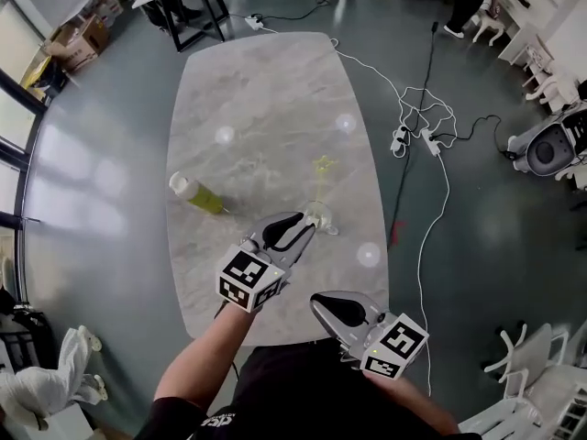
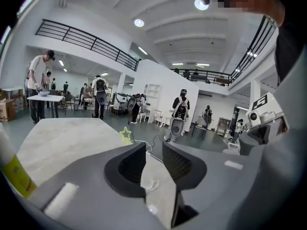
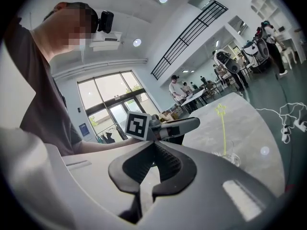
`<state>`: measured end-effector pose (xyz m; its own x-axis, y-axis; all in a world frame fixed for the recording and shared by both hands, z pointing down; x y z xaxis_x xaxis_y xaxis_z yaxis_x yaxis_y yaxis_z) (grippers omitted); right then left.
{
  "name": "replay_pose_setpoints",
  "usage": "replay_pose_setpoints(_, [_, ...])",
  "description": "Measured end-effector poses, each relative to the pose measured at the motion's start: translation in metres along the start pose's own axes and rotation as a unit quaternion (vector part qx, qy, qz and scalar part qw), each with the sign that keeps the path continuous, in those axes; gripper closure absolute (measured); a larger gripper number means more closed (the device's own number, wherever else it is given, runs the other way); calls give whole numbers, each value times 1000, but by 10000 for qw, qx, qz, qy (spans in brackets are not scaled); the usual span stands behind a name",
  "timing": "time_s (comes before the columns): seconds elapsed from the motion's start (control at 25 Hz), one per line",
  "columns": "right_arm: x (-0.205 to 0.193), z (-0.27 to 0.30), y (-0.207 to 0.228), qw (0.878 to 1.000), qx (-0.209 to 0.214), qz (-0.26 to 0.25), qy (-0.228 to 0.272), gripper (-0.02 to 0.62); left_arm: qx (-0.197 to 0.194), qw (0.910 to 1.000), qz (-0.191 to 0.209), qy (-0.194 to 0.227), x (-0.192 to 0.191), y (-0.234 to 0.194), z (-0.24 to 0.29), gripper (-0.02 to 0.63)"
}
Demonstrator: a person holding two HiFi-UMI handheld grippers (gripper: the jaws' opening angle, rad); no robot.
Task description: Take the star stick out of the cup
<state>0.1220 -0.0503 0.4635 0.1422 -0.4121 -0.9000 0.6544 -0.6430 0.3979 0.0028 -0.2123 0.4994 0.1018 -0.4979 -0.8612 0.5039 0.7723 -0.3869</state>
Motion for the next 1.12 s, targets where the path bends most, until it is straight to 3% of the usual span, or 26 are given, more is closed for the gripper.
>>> replay_pose_setpoints(0.48, [-21, -30, 16, 9975, -542, 454, 47, 581, 83, 9989, 52, -464, -33, -35, 70, 440])
replay_pose_setpoints(0.76, [-37, -46, 21, 9930, -906, 748, 89, 581, 219, 9973, 31, -700, -50, -53, 88, 440])
replay_pose_setpoints(1.12, [-42, -48, 18, 9913, -1007, 835, 151, 581, 146, 9946, 88, -1026, -63, -62, 112, 455])
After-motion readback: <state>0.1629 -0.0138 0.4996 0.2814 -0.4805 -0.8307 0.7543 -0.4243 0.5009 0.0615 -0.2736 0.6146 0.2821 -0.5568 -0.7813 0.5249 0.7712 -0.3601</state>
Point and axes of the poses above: the fingertips, and each gripper's own axes: z forward along the fingers, y to its right, x out of its top, the point moved 9 cm from there along -z, backward along the fingers, and after that the axes turned 11 degrees about -z, right-handed, at the moved point
